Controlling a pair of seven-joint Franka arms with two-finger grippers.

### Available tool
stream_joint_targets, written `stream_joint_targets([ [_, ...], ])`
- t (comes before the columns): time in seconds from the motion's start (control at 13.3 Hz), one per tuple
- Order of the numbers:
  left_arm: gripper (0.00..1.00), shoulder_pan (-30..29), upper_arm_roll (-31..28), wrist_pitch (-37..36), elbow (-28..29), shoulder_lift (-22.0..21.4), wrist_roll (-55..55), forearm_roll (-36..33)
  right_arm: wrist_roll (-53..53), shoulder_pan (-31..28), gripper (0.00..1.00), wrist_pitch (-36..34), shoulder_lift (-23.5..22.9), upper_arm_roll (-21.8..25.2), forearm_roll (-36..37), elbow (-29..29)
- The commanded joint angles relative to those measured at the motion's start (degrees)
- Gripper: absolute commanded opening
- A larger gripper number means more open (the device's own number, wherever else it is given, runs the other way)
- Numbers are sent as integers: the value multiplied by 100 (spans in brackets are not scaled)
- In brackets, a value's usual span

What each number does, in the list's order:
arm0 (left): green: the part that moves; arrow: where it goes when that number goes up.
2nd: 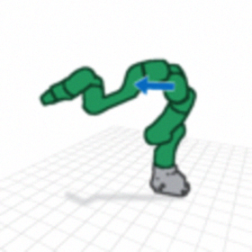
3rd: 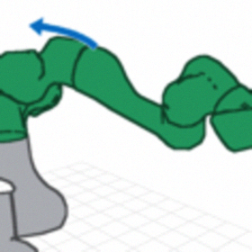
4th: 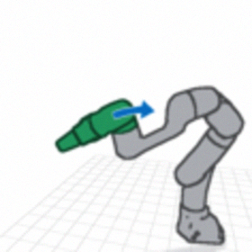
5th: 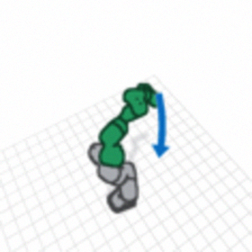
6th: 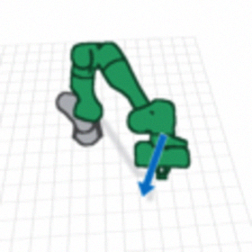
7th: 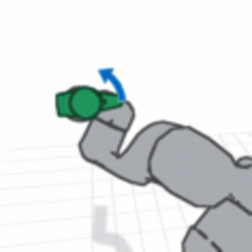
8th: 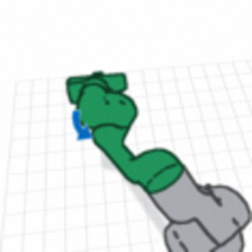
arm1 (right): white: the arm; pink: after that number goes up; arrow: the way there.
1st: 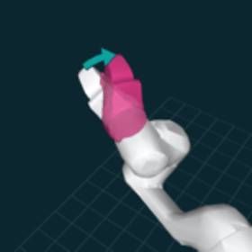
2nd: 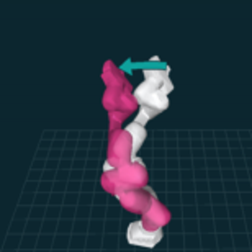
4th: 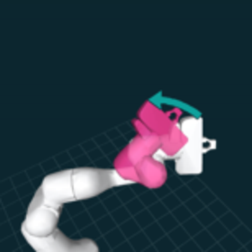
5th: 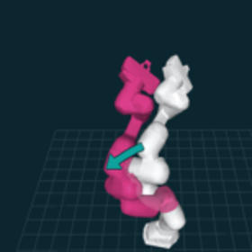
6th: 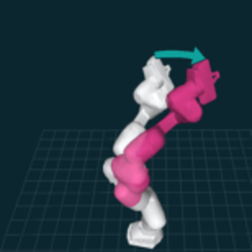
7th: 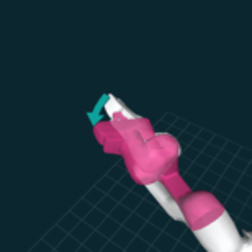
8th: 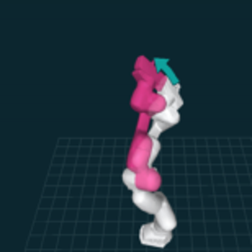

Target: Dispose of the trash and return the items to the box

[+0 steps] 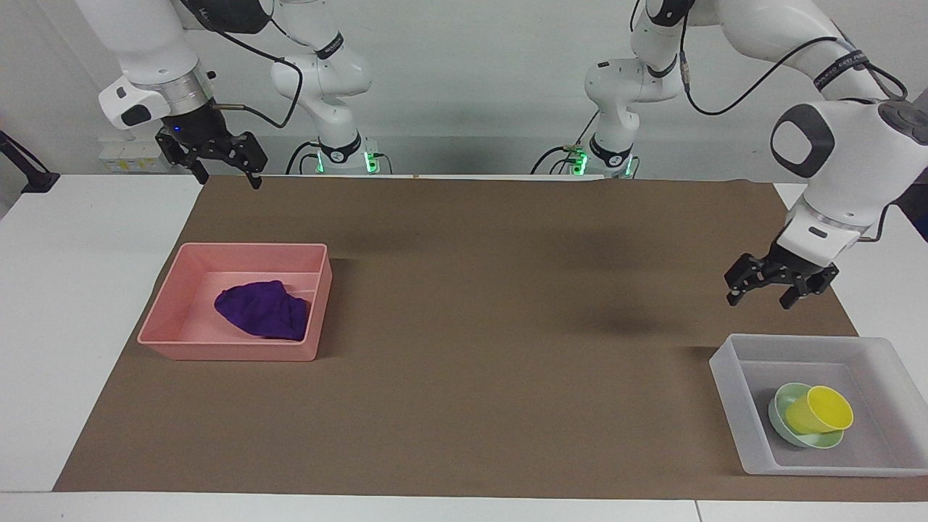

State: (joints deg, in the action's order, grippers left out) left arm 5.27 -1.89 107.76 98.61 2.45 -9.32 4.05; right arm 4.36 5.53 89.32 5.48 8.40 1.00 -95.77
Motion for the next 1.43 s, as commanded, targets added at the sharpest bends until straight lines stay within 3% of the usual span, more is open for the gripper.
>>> stream_joint_targets([
  [0.0,100,334,-75,-394,475,-587,-62,-324,56,-17,100,-11,85,21,-12,-82],
  [0.15,100,343,-57,-676,353,-649,-79,-343,39,-25,100,-29,85,21,-12,-82],
  [0.45,100,264,-66,-1414,-490,-387,-97,-282,30,-25,100,-11,85,21,-12,-82],
  [1.35,100,132,-101,-1477,-237,-544,79,-325,21,-25,100,-11,85,30,-21,-82],
])
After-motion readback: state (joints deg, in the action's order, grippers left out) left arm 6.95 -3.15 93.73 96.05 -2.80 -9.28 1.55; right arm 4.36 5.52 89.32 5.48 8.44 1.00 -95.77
